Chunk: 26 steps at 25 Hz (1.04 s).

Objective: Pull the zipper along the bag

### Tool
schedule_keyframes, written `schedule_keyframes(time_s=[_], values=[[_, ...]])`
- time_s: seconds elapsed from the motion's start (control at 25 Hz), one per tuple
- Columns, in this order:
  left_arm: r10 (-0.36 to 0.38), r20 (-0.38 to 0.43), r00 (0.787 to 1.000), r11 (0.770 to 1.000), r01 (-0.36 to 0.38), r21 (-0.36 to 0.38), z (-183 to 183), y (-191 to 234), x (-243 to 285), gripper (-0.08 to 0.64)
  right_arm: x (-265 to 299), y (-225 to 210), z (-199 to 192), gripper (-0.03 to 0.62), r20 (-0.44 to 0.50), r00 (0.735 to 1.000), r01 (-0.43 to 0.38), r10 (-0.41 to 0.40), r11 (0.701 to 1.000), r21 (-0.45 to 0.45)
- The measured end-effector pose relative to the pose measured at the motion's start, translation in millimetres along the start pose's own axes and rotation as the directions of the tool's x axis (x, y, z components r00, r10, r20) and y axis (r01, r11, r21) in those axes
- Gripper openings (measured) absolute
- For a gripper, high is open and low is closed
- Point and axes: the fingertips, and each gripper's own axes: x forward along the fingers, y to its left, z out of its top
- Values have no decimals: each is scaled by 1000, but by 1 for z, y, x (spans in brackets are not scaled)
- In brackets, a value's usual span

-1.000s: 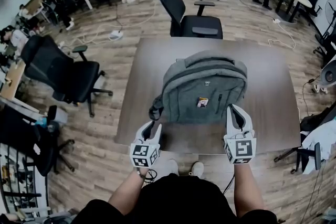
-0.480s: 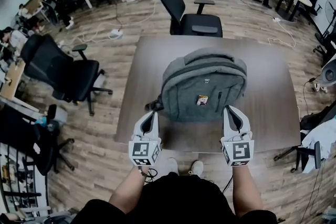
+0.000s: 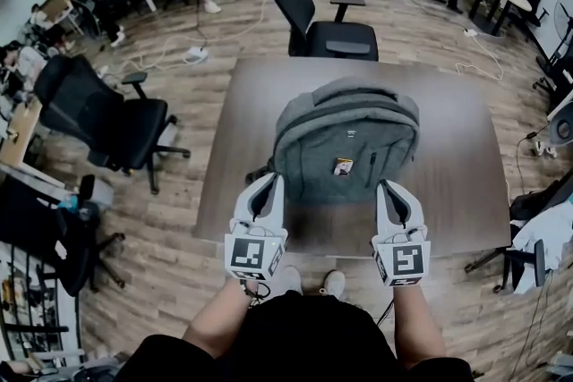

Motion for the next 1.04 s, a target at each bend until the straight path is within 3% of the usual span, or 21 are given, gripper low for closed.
schedule_keyframes(time_s=[0.44,1.04], values=[[-73,-14,997,997,73,3,-2,-17,1,17,-3,3,11,0,36,999,12,-12,1000,6],[-87,-12,996,996,87,-3,-3,-24,1,17,-6,-1,9,0,46,998,43,-43,999,15]])
